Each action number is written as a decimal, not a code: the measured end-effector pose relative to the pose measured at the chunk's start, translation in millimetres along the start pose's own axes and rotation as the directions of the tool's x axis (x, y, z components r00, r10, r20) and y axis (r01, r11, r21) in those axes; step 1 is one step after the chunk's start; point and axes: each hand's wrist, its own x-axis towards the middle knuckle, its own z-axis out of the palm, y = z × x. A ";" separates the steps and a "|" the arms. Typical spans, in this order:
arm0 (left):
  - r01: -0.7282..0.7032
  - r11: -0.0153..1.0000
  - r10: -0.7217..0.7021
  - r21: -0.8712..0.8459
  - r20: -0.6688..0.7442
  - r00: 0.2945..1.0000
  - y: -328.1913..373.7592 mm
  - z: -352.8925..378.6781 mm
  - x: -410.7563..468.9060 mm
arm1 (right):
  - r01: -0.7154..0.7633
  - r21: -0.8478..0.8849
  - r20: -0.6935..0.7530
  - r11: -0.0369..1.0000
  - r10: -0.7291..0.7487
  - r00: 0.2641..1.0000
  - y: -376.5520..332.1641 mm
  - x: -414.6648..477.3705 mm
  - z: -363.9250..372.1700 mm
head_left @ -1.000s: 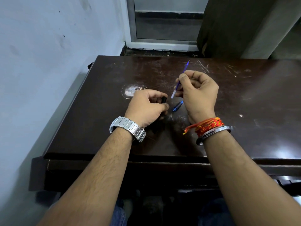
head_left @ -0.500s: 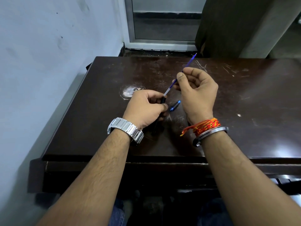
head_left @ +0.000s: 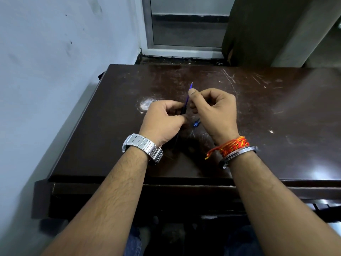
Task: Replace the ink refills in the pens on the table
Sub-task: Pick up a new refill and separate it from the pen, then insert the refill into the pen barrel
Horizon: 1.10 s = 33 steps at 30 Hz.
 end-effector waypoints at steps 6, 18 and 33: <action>0.009 0.996 -0.016 -0.092 -0.076 0.997 0.9 0.0 0.8 | -0.021 -0.379 -0.015 0.925 0.017 1.000 6.7 2.1 -5.8; 0.049 0.994 -0.054 -0.099 -0.049 0.997 -0.1 1.8 0.4 | -0.077 -0.683 0.029 0.727 0.132 0.991 15.3 -3.1 -0.1; 0.038 0.998 -0.039 -0.058 -0.019 0.999 -4.9 2.6 3.8 | -0.208 0.086 -0.150 0.974 0.219 0.964 1.8 4.4 1.1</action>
